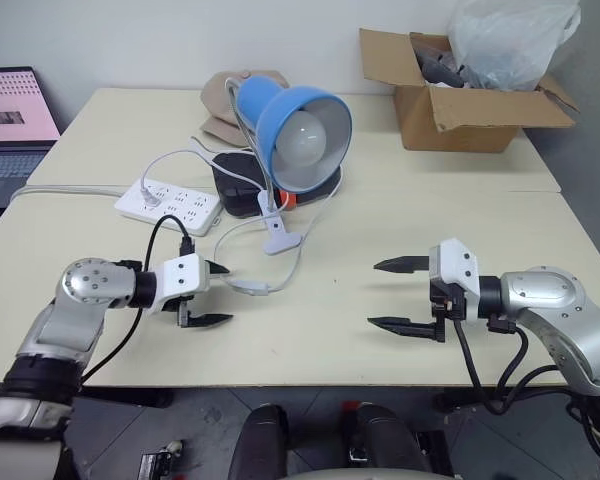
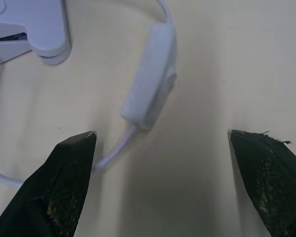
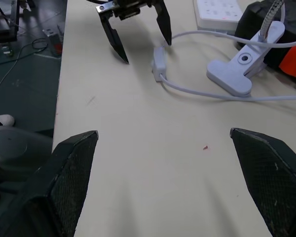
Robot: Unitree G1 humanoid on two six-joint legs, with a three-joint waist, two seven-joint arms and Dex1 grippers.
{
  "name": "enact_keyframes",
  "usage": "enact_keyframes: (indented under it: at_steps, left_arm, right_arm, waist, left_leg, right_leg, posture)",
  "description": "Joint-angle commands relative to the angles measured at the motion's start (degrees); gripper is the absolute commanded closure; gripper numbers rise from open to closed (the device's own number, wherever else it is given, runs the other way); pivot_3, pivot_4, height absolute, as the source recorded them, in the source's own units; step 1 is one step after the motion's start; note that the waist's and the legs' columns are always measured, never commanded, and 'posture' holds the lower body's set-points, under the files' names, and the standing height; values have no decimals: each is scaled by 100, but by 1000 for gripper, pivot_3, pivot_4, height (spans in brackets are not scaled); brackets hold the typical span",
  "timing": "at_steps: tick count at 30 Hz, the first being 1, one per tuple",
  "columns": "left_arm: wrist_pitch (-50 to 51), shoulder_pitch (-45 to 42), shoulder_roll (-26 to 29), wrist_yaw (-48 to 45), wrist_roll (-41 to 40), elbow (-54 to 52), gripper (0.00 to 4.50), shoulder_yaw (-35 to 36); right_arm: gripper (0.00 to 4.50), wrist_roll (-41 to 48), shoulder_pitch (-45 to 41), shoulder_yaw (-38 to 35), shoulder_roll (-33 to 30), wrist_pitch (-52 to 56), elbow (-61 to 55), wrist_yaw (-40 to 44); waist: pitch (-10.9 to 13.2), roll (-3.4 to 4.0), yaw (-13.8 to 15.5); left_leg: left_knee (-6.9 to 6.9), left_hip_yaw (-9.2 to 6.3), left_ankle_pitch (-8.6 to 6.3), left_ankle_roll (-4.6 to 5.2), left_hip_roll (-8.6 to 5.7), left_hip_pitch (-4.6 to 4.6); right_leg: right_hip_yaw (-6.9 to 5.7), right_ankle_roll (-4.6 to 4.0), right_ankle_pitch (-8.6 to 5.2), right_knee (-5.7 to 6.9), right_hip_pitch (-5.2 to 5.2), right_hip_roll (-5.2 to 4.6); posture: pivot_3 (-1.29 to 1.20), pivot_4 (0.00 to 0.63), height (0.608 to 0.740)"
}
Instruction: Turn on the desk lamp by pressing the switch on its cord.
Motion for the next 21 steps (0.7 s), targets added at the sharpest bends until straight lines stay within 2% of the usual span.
enact_keyframes:
  at_steps: [1, 4, 13, 20, 21]
  left_arm:
    - [-244, -206, -86, -105, 43, 234, 5, -67]
    - [-380, -334, -139, -231, 67, 402, 486, -148]
    - [-537, -494, -227, -369, 108, 594, 2563, -228]
    - [-431, -471, -306, -432, 48, 341, 4050, -245]
    - [-361, -449, -334, -475, -8, 200, 4113, -260]
  right_arm:
    - [0, 66, 39, -166, -53, 51, -272, -69]
    - [0, 89, 78, -206, -76, 111, -346, -108]
    - [0, 98, 64, -221, -80, 200, -420, -176]
    - [0, 94, 62, -249, -83, 211, -423, -188]
    - [0, 90, 78, -269, -89, 205, -422, -195]
  waist:
    - [0, 0, -6]
    - [0, 0, -6]
    - [0, -1, -5]
    - [0, -1, -7]
    - [0, -1, -7]
  left_leg:
    - [1, 0, 0, 0, 0, 0]
    - [1, -1, 0, 0, 1, 0]
    - [8, -7, 1, 1, 0, 2]
    - [8, -6, 1, 1, -1, 1]
    - [8, -6, 1, 1, -1, 1]
  right_leg:
    - [0, 1, 1, 0, 0, 0]
    - [-1, 1, 1, 0, 1, 0]
    - [-3, 7, 5, 1, 8, 0]
    - [-2, 7, 4, 0, 8, 0]
    - [-2, 7, 4, 0, 8, 0]
  posture:
    - [0, 150, 740]
    - [0, 150, 740]
    - [0, 150, 740]
    - [0, 150, 740]
    - [0, 150, 740]
